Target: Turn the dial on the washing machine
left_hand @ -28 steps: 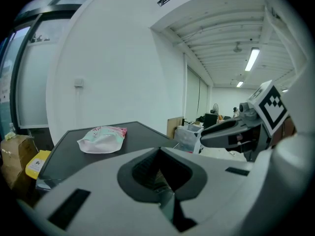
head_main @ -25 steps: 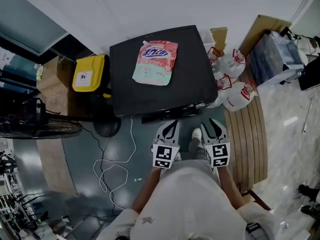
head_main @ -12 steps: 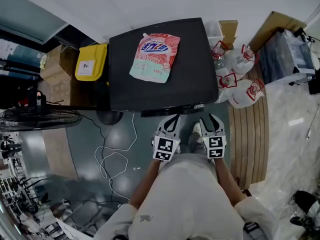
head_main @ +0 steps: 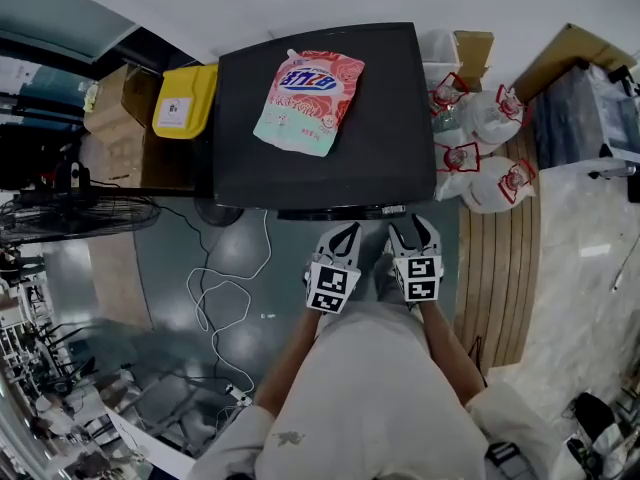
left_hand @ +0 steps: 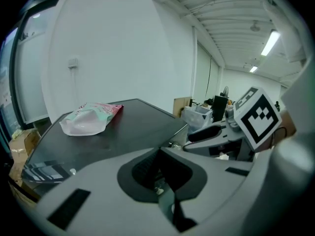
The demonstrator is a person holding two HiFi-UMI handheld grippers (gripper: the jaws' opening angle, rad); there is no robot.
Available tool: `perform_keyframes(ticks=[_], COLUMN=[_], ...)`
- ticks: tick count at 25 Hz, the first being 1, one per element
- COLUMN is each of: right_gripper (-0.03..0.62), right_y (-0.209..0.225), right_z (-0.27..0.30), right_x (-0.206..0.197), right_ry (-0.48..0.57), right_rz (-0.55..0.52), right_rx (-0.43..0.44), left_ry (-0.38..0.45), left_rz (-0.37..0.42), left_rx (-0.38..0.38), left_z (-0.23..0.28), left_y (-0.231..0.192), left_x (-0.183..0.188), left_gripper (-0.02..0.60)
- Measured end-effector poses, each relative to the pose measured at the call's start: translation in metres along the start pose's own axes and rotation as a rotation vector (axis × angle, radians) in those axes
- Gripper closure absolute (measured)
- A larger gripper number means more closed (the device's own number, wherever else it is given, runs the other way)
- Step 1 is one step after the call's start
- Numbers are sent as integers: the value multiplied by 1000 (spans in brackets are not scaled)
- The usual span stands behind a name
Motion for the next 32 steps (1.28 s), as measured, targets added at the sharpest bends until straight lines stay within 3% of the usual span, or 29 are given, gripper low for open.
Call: perform_keyframes(ticks=[8,32], right_gripper=[332,283], right_y=[4,-9], right_z=[21,53], right_x=[-2,-11], right_ry=[-23,-58], right_rz=[9,96], right_rx=[19,-123], left_ry=[-37,-21], left_rz=[-17,19], left_rx=[-17,-135], left_z=[16,31], left_y=[4,-7], left_x=[-10,-24], left_gripper=[569,568])
Point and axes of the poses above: the fingertips, and each gripper's own axes: z forward along the fingers, y to its right, x out of its top, the point moved 6 cm from there along -z, backward along the fingers, and after that the axes turned 10 degrees about -y, right-handed, at the moved point
